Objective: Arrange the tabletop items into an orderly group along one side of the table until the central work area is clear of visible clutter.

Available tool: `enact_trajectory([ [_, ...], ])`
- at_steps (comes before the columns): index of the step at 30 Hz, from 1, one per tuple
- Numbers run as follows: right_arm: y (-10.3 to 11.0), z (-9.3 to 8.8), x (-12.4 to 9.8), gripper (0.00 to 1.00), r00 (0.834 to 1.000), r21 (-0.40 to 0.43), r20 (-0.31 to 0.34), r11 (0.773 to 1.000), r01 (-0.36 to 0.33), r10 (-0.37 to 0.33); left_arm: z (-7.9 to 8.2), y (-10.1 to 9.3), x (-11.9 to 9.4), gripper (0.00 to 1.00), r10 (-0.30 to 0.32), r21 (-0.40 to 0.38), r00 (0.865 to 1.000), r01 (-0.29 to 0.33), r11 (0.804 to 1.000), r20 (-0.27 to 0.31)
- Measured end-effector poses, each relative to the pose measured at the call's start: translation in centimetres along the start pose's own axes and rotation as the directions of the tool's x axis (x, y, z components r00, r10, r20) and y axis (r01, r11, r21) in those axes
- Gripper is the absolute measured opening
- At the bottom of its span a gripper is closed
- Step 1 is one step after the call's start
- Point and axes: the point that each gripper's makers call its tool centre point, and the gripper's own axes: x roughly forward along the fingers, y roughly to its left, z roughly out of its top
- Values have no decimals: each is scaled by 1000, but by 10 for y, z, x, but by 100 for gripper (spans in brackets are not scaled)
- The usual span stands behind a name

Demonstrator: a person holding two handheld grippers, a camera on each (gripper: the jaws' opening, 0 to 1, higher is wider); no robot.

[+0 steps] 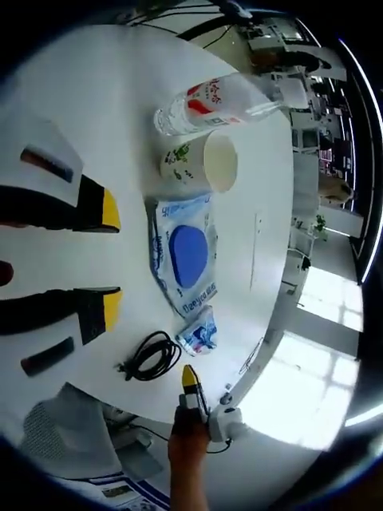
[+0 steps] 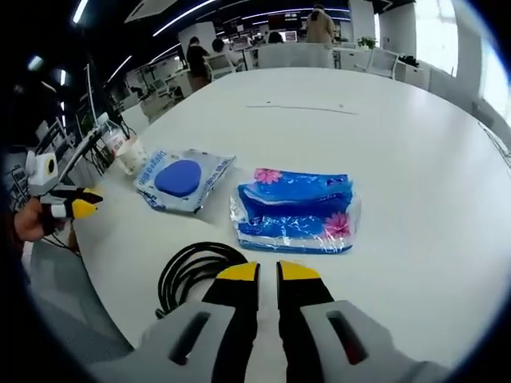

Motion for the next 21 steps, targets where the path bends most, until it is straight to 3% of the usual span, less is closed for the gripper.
enact_trajectory([
  [8, -32, 12, 0, 7, 998, 28, 4, 998, 61, -61, -2, -3, -5, 26, -3, 0, 1000, 3, 1000, 0],
  [21, -45, 21, 8, 7, 997, 16, -12, 997, 72, -71, -3, -4, -10, 26, -4, 8, 1000, 4, 1000, -8],
])
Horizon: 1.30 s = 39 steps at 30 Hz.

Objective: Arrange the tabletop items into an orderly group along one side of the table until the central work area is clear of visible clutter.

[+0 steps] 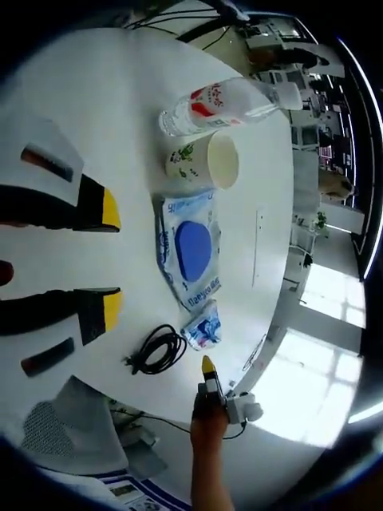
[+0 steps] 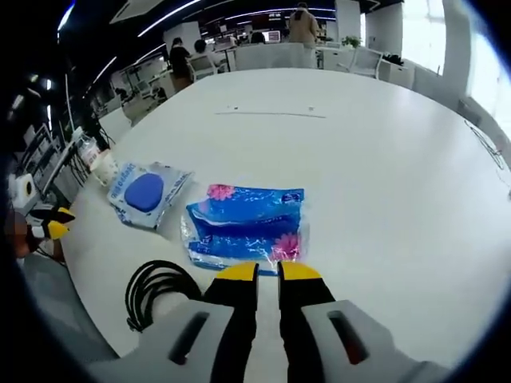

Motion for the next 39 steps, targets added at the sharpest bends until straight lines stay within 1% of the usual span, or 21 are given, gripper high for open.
enact_trajectory([
  [9, -8, 13, 11, 7, 1000, -7, -11, 1000, 5, -5, -1, 4, -3, 26, 7, -2, 1000, -7, 1000, -5],
  [13, -18, 19, 17, 7, 999, -19, -26, 1000, 25, -25, 0, 8, -7, 26, 12, -2, 1000, -12, 1000, -6],
  [17, -25, 24, 22, 9, 999, -7, -27, 999, 35, -35, 1, 11, -10, 26, 19, -7, 1000, -19, 1000, -4],
  [19, -29, 25, 24, 10, 998, -19, -38, 999, 46, -46, 1, 12, -11, 26, 22, -7, 1000, -22, 1000, -5],
  [21, -32, 27, 27, 10, 998, -15, -45, 999, 47, -47, 1, 13, -12, 26, 26, -9, 1000, -26, 1000, -5],
  [24, -37, 24, 33, 12, 996, -27, -71, 999, 44, -45, 1, 15, -15, 26, 34, -11, 999, -35, 999, -6],
  [29, -39, 26, 39, 13, 996, -32, -82, 999, 35, -38, 0, 18, -17, 26, 45, -12, 999, -45, 999, -9],
  [32, -37, 24, 44, 10, 994, -59, -109, 998, 21, -28, 0, 19, -17, 26, 49, -15, 999, -49, 999, -13],
  [35, -36, 23, 47, 5, 993, -62, -115, 998, 18, -25, 1, 19, -16, 25, 53, -19, 999, -53, 998, -12],
  [36, -36, 23, 47, 2, 993, -61, -114, 998, 20, -27, 2, 19, -16, 25, 54, -21, 998, -54, 998, -11],
  [39, -35, 24, 48, 0, 994, -14, -102, 999, 33, -35, 3, 19, -13, 25, 54, -28, 999, -54, 998, -8],
])
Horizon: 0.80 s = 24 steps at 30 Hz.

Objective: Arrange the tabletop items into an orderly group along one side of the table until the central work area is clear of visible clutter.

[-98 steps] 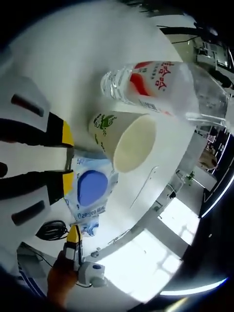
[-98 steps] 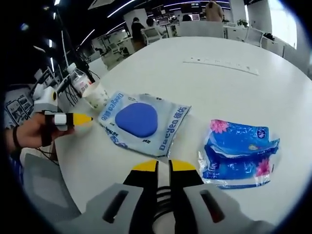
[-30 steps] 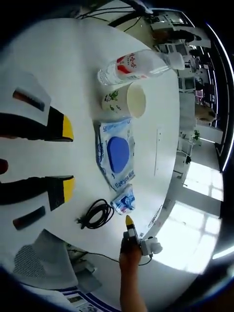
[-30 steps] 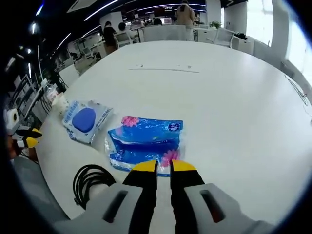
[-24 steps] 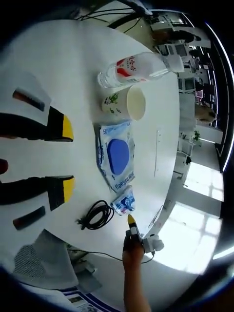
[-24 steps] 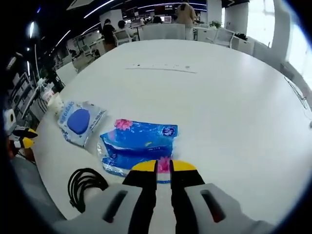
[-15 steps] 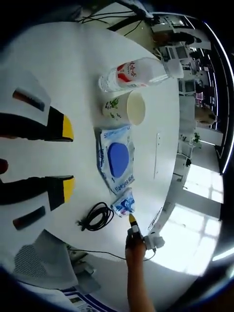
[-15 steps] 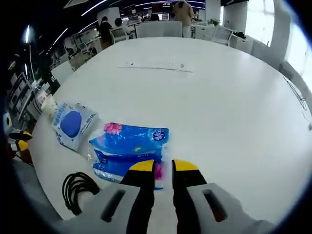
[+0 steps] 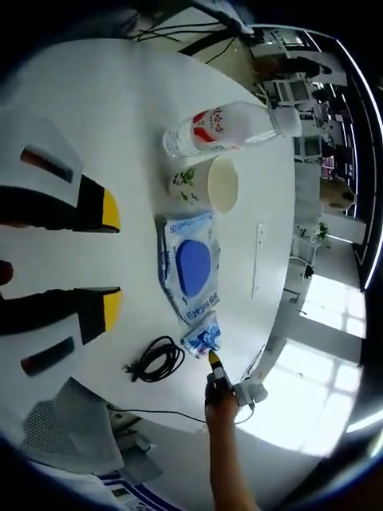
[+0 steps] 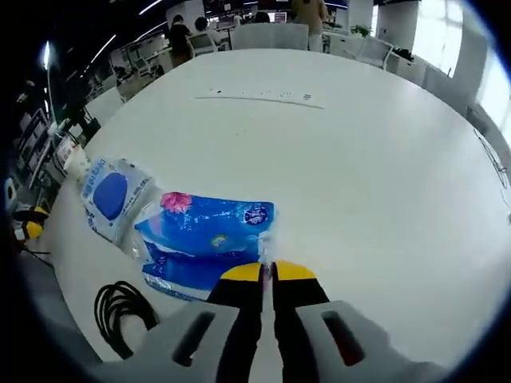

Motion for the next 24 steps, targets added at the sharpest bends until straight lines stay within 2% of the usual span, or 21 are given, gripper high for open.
enact_trajectory([
  [2, -2, 0, 0, 0, 1000, 35, 3, 999, 12, -12, 1, -2, 2, 25, -3, -3, 1000, 3, 1000, 2],
  [6, 0, -1, -1, 0, 1000, 42, -1, 999, 14, -14, 3, -4, 5, 25, -9, -7, 1000, 9, 1000, 7],
  [10, 1, -3, -4, 0, 1000, 93, 5, 995, 26, -26, 4, -4, 6, 24, -14, -14, 1000, 14, 1000, 11],
  [14, 5, -5, -2, 0, 1000, 80, -1, 997, 22, -22, 4, -3, 4, 24, -11, -4, 1000, 11, 1000, 13],
  [19, 12, -9, -11, 0, 999, 77, -6, 996, 38, -38, 3, 0, -1, 24, -8, -8, 1000, 8, 1000, 17],
  [24, 14, -9, -17, 3, 999, 23, -16, 999, 35, -35, 3, 6, -9, 24, 4, -19, 1000, -4, 1000, 27],
])
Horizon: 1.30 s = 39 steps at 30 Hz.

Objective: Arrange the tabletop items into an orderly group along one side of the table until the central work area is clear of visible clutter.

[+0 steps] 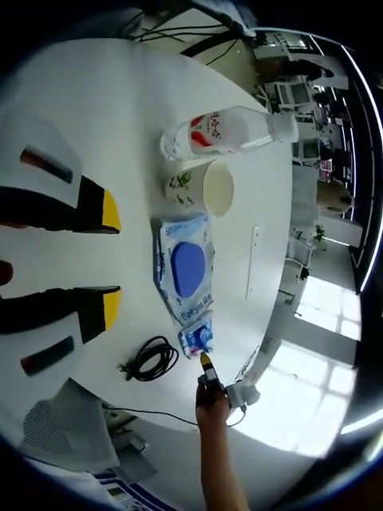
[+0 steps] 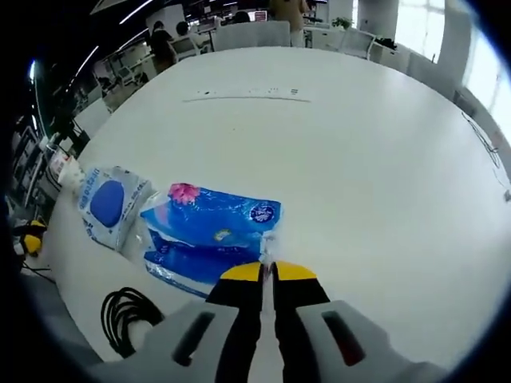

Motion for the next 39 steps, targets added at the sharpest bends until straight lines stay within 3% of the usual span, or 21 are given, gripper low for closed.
enact_trajectory([
  [6, 3, -2, -10, 9, 1000, -27, -3, 1000, -10, 10, -2, 2, -9, 25, 13, -16, 1000, -13, 1000, 11],
  [11, 6, 1, -21, 11, 998, -20, 51, 999, -31, 32, -2, 2, -14, 25, 18, -20, 1000, -17, 1000, 22],
  [23, 10, -26, -33, 10, 998, -13, 45, 999, -43, 43, -1, -8, -22, 26, 14, -8, 999, -13, 1000, 42],
  [39, 64, -48, -43, 13, 987, 33, 100, 990, -133, 130, -6, -7, -33, 29, 19, -7, 998, -18, 1000, 54],
])
